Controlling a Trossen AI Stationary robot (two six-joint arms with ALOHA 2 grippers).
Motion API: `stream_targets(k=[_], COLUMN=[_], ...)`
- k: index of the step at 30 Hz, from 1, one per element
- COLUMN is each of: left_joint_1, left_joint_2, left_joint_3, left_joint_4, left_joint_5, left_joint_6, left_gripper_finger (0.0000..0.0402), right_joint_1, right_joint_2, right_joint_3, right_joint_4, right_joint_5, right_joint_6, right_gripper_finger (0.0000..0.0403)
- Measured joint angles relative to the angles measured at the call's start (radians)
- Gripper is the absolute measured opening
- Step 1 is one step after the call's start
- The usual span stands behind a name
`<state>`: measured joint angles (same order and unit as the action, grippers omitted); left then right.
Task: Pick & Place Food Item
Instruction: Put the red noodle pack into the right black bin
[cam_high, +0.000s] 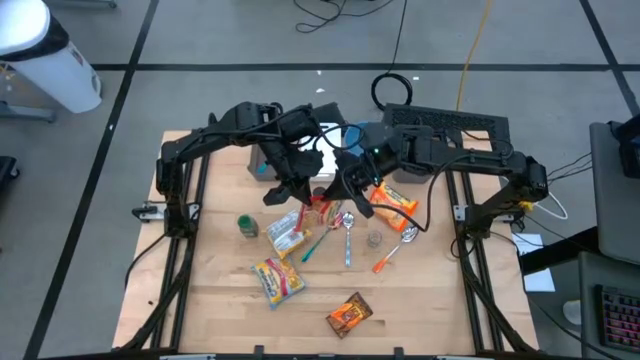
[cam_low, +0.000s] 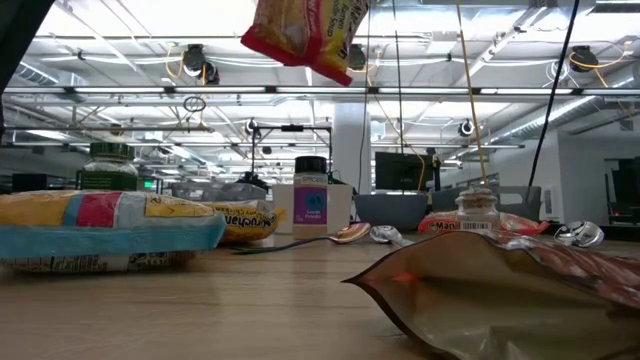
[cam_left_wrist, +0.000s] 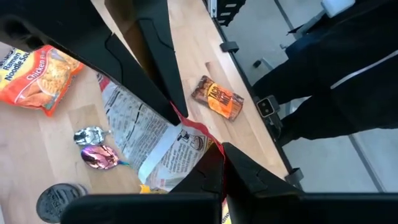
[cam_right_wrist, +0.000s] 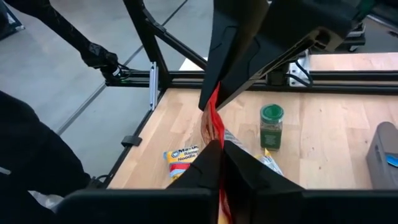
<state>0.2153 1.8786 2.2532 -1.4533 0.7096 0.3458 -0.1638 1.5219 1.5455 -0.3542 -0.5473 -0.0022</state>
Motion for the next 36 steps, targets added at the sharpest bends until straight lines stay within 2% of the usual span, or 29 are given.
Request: stream_targets(k=[10,15,22,26,29,31,36], left_joint_1=[0.017,0.036,0.067,0.09,0.111,0.127,0.164], left_joint_2=[0.0,0.0,-0.005,-0.009,-0.011,-0.04,-0.09], left_joint_3=[0.0,0.0,0.001,0.053,0.104,0.091,0.092], left_joint_4=[0.001,0.001,-0.003,-0.035,-0.044,-0.018,-0.018], left_joint_5=[-0.084,-0.083,-0.083,-0.084,-0.083,-0.086,-0.158], left_joint_6=[-0.014,-0.042,-0.094,-0.091,-0.089,-0.087,-0.063], left_gripper_finger=[0.0007,0.0055,0.0146,0.019,0.0211,0.0221,0.0229], right_joint_1=[0.0,-0.007,-0.047,-0.084,-0.121,-0.145,-0.222], right_joint_2=[-0.007,-0.024,-0.065,-0.101,-0.123,-0.126,-0.15], right_joint_3=[0.0,-0.002,0.0,0.0,-0.001,0.0,0.002], right_joint_4=[0.002,-0.002,-0.026,-0.073,-0.135,-0.15,-0.273], right_joint_5=[0.035,0.054,0.097,0.106,0.106,0.106,0.125], right_joint_6=[0.016,0.016,0.002,-0.014,-0.022,-0.035,-0.084], right_gripper_finger=[0.0001,0.0001,0.0,0.0,0.0,0.0,0.0])
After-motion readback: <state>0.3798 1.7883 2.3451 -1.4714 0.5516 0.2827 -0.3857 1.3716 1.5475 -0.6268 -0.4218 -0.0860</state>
